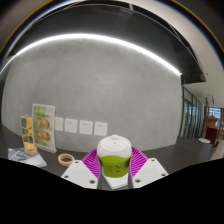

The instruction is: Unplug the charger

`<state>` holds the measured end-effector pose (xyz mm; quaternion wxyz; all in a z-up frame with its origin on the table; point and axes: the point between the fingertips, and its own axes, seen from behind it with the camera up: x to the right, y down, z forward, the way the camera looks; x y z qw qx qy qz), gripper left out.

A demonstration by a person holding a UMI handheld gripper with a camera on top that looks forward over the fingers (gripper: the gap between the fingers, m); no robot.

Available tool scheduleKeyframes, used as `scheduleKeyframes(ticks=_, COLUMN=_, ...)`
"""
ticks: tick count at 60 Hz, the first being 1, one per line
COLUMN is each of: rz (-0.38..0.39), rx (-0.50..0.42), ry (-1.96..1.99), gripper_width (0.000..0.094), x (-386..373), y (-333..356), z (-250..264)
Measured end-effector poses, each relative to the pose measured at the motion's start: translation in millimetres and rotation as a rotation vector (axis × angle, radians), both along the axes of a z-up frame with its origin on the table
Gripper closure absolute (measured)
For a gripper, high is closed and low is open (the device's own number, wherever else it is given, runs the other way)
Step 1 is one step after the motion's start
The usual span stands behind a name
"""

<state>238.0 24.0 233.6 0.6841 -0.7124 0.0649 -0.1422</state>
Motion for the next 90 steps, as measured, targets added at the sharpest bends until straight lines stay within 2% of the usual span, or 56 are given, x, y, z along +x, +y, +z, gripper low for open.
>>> scheduleKeyframes(ticks=3, rz=0.001, rx=-0.066, ry=0.010, gripper_width=0.0606, x=22.9, y=12.2, z=-25.6)
scheduleKeyframes(ticks=16, rz=0.114, rx=-0.293, ry=0.092, gripper_width=0.0573, x=89.7, y=79.4, z=-132.6)
scheduleKeyframes(ticks=27, rz=0.222, rx=-0.450, ry=0.158, gripper_width=0.0525, x=108.5, y=116.9, z=-184.1)
scheduleKeyframes(ticks=39, rz=0.304, rx=-0.447, ry=0.200, gripper_width=0.0446, x=106.0, y=137.3, z=-182.9)
scheduleKeyframes(ticks=47, rz=0.313, rx=-0.412, ry=0.217, gripper_width=0.0444, x=107.9, y=155.8, z=-182.2)
scheduleKeyframes(ticks=55, rz=0.312, rx=-0.432, ry=0.248, gripper_width=0.0436, x=109.4, y=170.2, z=-191.0)
scheduleKeyframes(ticks=59, rz=0.292, rx=-0.417, ry=0.257, gripper_width=0.0404, x=113.8, y=175.7, z=-188.6)
scheduleKeyframes(ticks=61, rz=0.273, rx=-0.414, ry=0.257, gripper_width=0.0351, x=116.7, y=175.9, z=-188.9)
scheduleKeyframes(ticks=63, rz=0.253, rx=-0.417, ry=0.256, gripper_width=0.0254, x=120.4, y=174.0, z=-188.7)
scheduleKeyframes(ticks=64, rz=0.244, rx=-0.418, ry=0.256, gripper_width=0.0146, x=121.8, y=172.4, z=-188.4)
scheduleKeyframes(ticks=65, rz=0.236, rx=-0.419, ry=0.257, gripper_width=0.0088, x=122.6, y=170.1, z=-187.6)
scheduleKeyframes(ticks=76, rz=0.170, rx=-0.400, ry=0.258, gripper_width=0.0100, x=118.5, y=115.3, z=-161.0)
scheduleKeyframes(ticks=82, rz=0.104, rx=-0.377, ry=0.231, gripper_width=0.0102, x=107.1, y=61.5, z=-143.6)
scheduleKeyframes(ticks=90, rz=0.066, rx=-0.358, ry=0.221, gripper_width=0.0102, x=70.1, y=-24.2, z=-131.8)
